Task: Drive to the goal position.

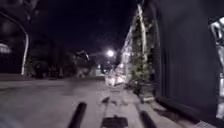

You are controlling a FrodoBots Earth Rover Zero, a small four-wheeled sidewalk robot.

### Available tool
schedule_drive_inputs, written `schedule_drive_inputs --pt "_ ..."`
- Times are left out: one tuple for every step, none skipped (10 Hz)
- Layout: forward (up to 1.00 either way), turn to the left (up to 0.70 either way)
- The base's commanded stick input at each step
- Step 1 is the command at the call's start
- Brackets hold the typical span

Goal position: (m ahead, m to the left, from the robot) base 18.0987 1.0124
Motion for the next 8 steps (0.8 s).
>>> schedule_drive_inputs --pt "0.7 0.35" --pt "0.7 0.35" --pt "0.7 0.35" --pt "0.7 0.3" --pt "0.7 0.06" --pt "0.7 0.0" --pt "0.7 0.0" --pt "0.7 0.0"
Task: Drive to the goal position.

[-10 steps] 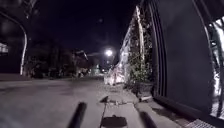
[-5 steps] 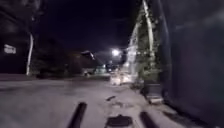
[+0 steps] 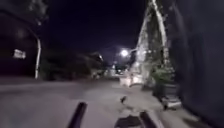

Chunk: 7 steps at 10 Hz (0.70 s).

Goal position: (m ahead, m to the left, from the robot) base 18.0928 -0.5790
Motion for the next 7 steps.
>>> schedule_drive_inputs --pt "0.7 0.0" --pt "0.7 0.0" --pt "0.7 0.0" --pt "0.7 0.0" --pt "0.7 0.0" --pt "0.7 0.0" --pt "0.7 0.0"
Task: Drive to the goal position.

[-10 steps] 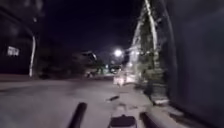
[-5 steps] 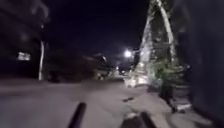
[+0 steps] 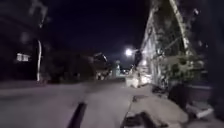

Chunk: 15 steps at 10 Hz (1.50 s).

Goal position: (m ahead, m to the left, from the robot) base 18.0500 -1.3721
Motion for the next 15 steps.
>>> schedule_drive_inputs --pt "0.7 0.0" --pt "0.7 0.0" --pt "0.7 0.0" --pt "0.7 0.0" --pt "0.7 0.0" --pt "0.7 0.0" --pt "0.7 0.0" --pt "0.7 0.0" --pt "0.7 0.0" --pt "0.7 0.0" --pt "0.7 0.0" --pt "0.7 0.0" --pt "0.7 0.0" --pt "0.74 0.0" --pt "0.85 0.0"
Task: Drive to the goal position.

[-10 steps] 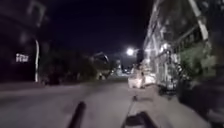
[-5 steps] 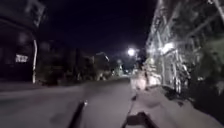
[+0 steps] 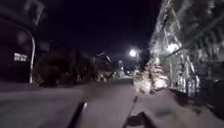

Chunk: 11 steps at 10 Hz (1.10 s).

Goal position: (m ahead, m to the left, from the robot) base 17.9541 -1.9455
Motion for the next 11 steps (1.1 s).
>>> schedule_drive_inputs --pt "0.85 0.0" --pt "0.85 0.0" --pt "0.85 0.0" --pt "0.85 0.0" --pt "0.85 0.0" --pt "0.85 0.0" --pt "0.94 0.0" --pt "1.0 0.0" --pt "1.0 0.0" --pt "1.0 0.0" --pt "1.0 0.0"
